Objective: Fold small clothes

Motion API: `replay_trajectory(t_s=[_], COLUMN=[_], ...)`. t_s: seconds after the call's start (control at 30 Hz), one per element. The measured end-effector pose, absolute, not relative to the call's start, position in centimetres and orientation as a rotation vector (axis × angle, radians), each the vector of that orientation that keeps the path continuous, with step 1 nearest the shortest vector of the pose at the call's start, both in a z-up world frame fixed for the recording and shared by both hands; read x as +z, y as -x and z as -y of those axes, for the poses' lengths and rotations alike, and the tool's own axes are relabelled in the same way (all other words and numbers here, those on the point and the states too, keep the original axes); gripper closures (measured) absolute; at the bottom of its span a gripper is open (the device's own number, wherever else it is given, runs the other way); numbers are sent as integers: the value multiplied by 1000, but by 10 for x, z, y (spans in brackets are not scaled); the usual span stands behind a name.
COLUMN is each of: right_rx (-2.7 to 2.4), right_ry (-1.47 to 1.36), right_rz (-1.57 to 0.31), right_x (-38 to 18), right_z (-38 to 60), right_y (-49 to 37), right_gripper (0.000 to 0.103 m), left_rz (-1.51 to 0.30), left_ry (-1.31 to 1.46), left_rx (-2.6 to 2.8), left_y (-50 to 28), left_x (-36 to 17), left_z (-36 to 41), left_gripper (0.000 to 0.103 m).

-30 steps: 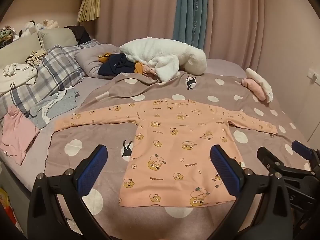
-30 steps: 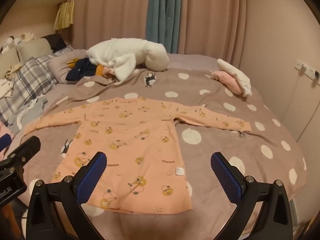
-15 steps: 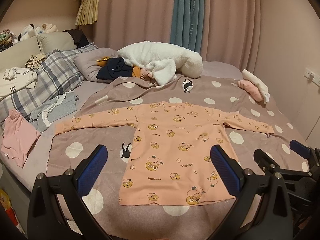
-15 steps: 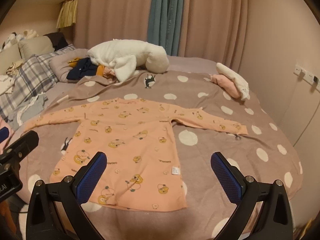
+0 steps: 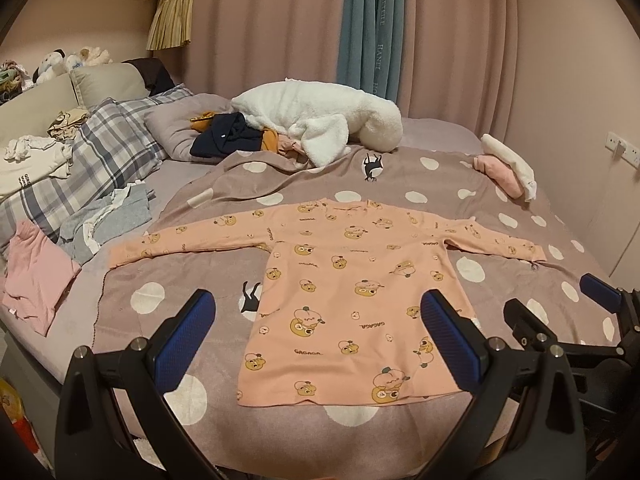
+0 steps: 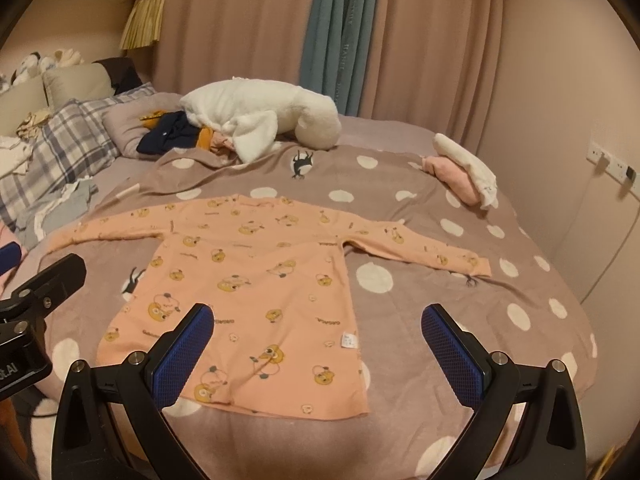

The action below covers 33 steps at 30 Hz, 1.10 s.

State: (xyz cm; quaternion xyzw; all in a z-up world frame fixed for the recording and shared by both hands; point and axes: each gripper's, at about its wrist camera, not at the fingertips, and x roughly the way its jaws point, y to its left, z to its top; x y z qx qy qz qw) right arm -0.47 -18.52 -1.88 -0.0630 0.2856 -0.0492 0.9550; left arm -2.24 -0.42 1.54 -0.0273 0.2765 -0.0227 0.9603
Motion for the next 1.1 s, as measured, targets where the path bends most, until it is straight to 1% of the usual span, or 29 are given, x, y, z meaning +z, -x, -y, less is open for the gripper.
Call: replay_trajectory(t_s=[0.43,1.1], right_rx=[-76,-68], right_ry=[82,139], right_rz=[-595,-581], right_x=[-19,-19], right_z=[191,182], right_y=[7,13], right_gripper=[0,0], left_rz=[-567,-534], left_ry=[47,47], left_rx=[-49,-48], left_y=[23,32], left_x=[15,20], left_z=[7,9], left_gripper=[0,0])
